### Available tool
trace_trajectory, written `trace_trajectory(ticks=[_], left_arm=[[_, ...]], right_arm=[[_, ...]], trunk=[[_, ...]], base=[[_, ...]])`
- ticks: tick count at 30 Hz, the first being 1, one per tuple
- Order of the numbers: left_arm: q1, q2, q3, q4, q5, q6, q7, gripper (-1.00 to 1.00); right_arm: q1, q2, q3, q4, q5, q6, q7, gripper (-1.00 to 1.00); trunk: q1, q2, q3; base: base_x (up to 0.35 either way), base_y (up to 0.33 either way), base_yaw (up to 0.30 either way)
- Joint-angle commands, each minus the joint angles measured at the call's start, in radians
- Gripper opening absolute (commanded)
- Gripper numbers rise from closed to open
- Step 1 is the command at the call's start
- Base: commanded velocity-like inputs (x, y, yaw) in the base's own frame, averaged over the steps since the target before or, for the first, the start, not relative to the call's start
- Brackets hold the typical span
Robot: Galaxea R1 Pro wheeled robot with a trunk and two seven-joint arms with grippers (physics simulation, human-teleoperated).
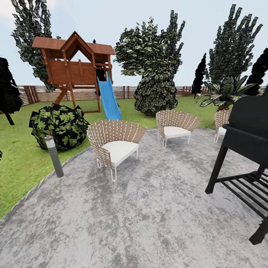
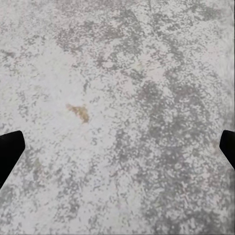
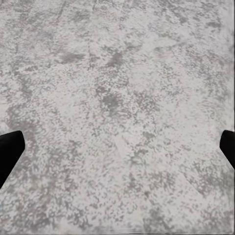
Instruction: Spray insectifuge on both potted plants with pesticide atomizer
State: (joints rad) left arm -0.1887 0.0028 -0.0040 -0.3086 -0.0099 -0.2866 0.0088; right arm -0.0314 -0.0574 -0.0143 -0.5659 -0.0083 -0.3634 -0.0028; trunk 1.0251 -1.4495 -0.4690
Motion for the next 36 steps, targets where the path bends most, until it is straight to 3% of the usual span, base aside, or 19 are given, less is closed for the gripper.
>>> trace_trajectory(ticks=[1, 2, 4, 36], left_arm=[[-0.001, 0.0, -0.001, 0.0, -0.001, -0.003, 0.001, 1.0], [-0.001, 0.0, -0.002, 0.001, -0.001, -0.003, 0.001, 1.0], [-0.001, 0.0, -0.002, 0.002, -0.001, -0.002, 0.0, 1.0], [-0.003, -0.002, -0.008, 0.018, -0.004, -0.003, 0.0, 1.0]], right_arm=[[-0.001, 0.0, -0.008, 0.001, -0.001, -0.003, 0.0, 1.0], [-0.001, 0.001, -0.054, 0.001, -0.001, -0.003, 0.001, 1.0], [-0.001, 0.001, -0.07, 0.0, -0.001, -0.002, 0.001, 1.0], [-0.001, 0.001, -0.075, 0.001, 0.001, -0.002, 0.001, 1.0]], trunk=[[0.0, -0.001, -0.001], [0.0, -0.001, -0.001], [0.0, -0.001, -0.001], [0.0, -0.001, -0.001]], base=[[0.0, 0.0, -0.3], [0.0, 0.0, -0.3], [0.0, 0.0, -0.3], [0.0, 0.0, -0.3]])
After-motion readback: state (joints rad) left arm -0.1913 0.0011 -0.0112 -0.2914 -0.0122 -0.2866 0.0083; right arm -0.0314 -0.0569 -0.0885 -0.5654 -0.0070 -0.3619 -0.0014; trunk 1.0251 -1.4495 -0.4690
